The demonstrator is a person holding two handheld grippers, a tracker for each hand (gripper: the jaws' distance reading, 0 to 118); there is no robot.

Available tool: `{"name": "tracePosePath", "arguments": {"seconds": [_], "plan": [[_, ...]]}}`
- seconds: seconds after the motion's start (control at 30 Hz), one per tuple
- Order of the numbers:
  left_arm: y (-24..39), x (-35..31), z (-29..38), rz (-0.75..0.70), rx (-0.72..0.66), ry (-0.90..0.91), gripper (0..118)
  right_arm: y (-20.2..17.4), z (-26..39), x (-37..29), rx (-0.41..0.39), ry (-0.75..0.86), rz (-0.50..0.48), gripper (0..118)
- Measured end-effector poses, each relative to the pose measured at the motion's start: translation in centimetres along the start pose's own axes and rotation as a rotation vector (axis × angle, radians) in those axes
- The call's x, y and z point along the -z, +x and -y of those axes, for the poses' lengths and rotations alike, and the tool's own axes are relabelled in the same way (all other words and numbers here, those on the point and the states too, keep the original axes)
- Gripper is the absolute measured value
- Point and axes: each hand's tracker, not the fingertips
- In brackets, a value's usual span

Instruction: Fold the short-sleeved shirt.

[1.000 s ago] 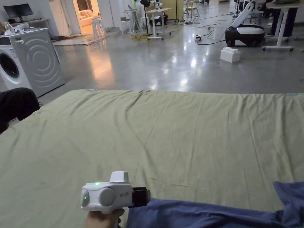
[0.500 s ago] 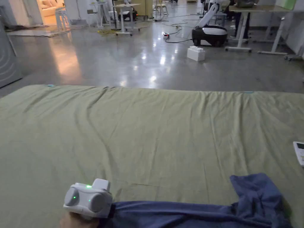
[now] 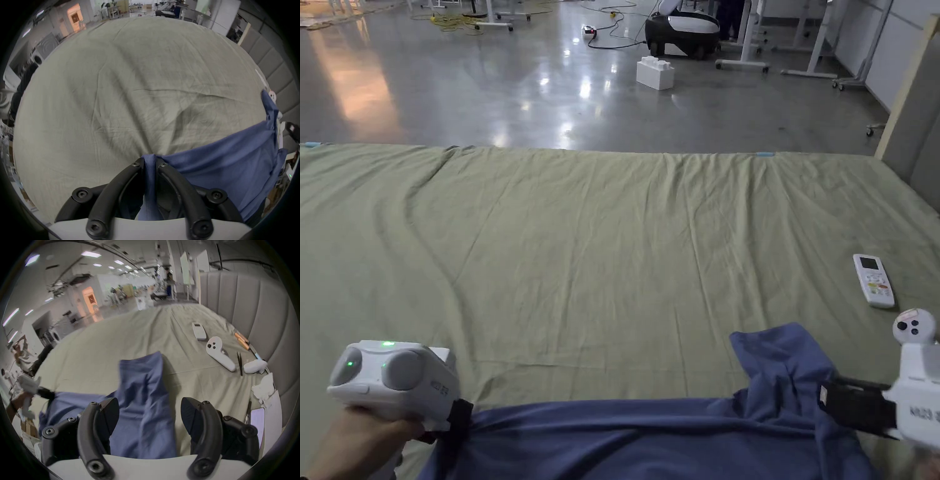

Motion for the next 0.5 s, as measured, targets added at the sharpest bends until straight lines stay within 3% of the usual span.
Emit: {"name": "tracePosePath", "arguments": {"seconds": [0.03,0.13,0.17,0.2,0.23,0.27,0.4,0.5], "plan": [[-0.1,0.0,0.1,0.000,-0.001,0.005,13,0.2,-0.6,1.8,0.004,-0.038,0.021,80],[0.5,-0.1,0.8,-0.011,0.023,0.023,13,0.3,-1.1,6.5,0.001,-0.148,0.065,61],[0.6,-0.1,0.9,-0.019,0.030,0.029,13,-0.2,-0.8,7.5,-0.006,-0.190,0.082,43],[0.9,-0.2,1.2,-0.025,0.036,0.034,13,-0.6,-0.3,8.4,-0.031,-0.221,0.092,14],[1.0,-0.3,1.3,-0.033,0.039,0.045,13,-1.1,0.3,8.9,-0.050,-0.241,0.115,3],[1.2,-0.3,1.4,-0.039,0.043,0.051,13,-1.9,0.8,8.2,-0.101,-0.181,0.176,3],[1.2,-0.8,2.8,-0.072,0.013,0.140,11,-2.7,0.8,7.7,-0.149,-0.163,0.126,3],[0.5,-3.7,3.8,-0.024,-0.027,0.230,10,-3.5,0.5,3.1,-0.118,-0.115,0.107,3]]}}
